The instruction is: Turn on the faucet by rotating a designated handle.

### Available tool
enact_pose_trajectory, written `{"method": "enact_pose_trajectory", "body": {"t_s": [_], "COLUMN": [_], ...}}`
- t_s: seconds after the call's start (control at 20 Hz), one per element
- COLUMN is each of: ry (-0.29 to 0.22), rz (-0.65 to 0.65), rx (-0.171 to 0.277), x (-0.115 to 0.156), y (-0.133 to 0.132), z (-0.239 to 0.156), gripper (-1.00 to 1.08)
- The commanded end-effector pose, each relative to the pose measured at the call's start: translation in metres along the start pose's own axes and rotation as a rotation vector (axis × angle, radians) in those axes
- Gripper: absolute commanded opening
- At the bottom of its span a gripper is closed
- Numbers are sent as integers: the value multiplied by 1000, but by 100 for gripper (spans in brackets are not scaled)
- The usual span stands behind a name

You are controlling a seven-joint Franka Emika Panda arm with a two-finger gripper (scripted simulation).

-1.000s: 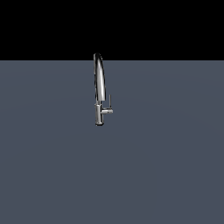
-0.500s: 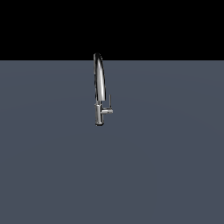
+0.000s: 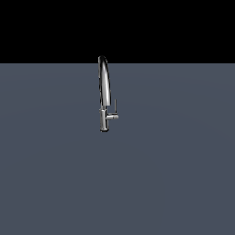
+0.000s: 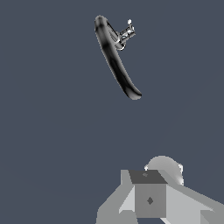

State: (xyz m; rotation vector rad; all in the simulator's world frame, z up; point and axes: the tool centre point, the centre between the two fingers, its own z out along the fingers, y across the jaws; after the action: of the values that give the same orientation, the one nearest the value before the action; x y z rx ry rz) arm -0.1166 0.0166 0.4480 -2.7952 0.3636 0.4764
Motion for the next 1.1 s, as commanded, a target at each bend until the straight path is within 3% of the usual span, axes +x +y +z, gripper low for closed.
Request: {"method": "enact_pose_trajectory", "body": {"t_s": [0.0,1.05], "ry": [-36,-357], "rz": [32,307], "rx": [31,307], "x": [16,147], "y": [-2,-6], "z": [3,48], "gripper": [-100,-100]}}
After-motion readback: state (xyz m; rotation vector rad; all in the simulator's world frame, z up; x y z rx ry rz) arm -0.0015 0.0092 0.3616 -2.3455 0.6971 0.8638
